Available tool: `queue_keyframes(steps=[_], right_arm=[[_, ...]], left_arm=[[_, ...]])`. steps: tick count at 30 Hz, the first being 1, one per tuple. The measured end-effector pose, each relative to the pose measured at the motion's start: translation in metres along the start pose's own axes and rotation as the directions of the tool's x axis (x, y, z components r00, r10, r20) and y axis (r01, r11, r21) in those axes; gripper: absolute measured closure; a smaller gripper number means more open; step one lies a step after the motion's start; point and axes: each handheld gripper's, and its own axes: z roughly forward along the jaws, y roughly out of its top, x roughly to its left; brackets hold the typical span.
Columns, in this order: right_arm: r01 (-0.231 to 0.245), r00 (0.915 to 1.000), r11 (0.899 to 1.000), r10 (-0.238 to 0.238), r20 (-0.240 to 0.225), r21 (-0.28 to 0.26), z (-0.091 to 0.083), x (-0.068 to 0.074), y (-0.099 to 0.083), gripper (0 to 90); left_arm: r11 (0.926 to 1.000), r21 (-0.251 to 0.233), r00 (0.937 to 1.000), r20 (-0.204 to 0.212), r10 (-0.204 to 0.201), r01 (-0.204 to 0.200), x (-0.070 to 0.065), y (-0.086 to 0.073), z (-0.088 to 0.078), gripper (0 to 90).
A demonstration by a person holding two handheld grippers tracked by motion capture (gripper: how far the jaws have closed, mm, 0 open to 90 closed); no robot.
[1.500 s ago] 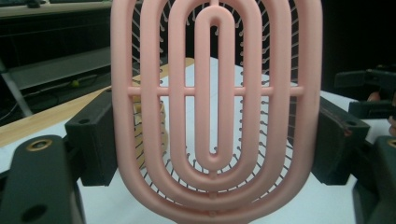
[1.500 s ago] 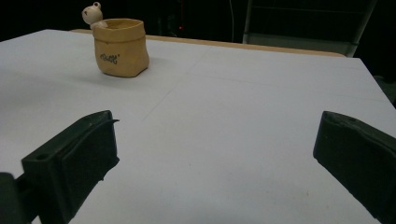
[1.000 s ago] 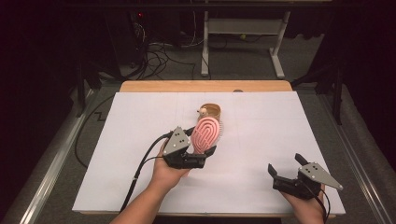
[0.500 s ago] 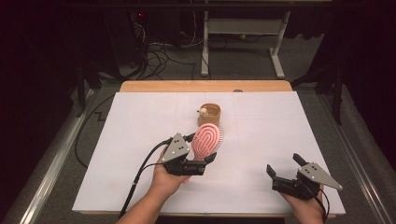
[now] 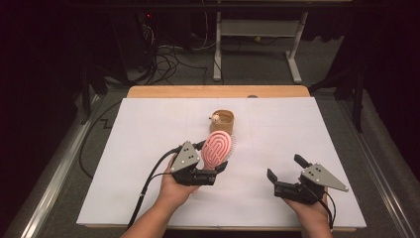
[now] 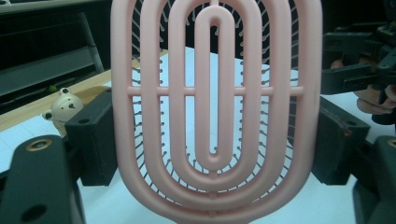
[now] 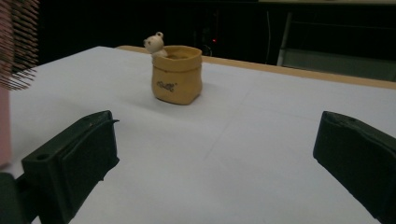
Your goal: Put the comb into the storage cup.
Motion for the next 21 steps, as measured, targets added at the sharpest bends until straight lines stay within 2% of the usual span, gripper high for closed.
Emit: queue_keyframes(steps=[7,16,21], right_arm=[[0.007,0.9985,1.0,-0.008,-0.055,-0.014,0.005,0.017,0.02,0.4],[-0.008,0.9945,0.999,0.003,-0.105,-0.05,0.007,0.032,0.042,0.4],[-0.016,0.9891,0.997,0.005,-0.147,-0.07,0.008,0.044,0.058,0.4]], left_arm=[[0.9994,0.018,0.9996,-0.006,0.028,-0.028,-0.004,-0.003,0.003,19.7],[0.9997,0.01,0.9997,-0.01,0.022,-0.022,-0.005,-0.002,0.002,19.7],[0.9996,0.011,0.9996,-0.011,0.025,-0.025,-0.008,-0.002,0.003,19.7]])
